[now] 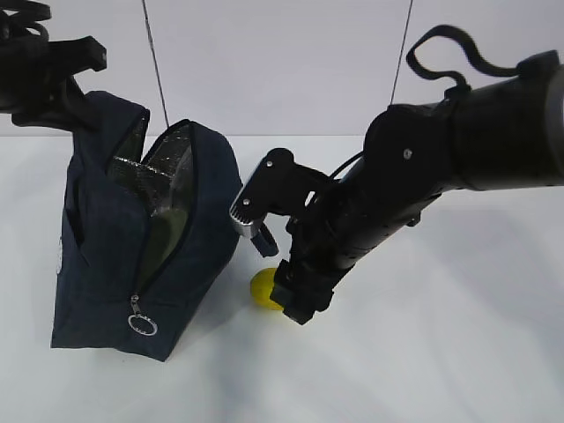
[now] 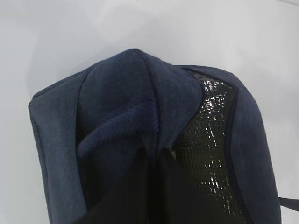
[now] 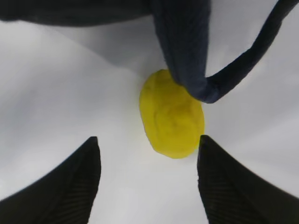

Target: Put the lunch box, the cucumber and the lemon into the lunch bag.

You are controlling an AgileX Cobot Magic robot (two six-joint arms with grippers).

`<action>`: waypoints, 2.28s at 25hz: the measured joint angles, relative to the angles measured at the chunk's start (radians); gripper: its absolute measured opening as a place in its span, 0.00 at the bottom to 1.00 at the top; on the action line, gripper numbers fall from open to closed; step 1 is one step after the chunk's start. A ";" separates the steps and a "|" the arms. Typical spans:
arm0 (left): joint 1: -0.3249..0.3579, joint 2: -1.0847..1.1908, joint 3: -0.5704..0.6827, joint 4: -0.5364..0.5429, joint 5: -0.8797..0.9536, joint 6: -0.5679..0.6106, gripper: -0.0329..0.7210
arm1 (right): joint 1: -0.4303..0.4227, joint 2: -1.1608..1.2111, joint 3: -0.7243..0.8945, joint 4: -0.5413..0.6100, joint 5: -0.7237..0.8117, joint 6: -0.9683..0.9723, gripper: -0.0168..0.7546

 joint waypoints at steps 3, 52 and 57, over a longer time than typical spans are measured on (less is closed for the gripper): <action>0.000 0.000 0.000 0.000 0.000 0.001 0.04 | 0.000 0.044 0.000 0.001 -0.022 -0.004 0.66; 0.000 0.000 0.000 0.019 -0.012 0.007 0.04 | 0.000 0.120 0.000 0.005 -0.117 -0.083 0.55; 0.000 0.000 0.000 0.019 -0.010 0.007 0.04 | 0.000 0.045 0.000 0.005 0.018 -0.080 0.55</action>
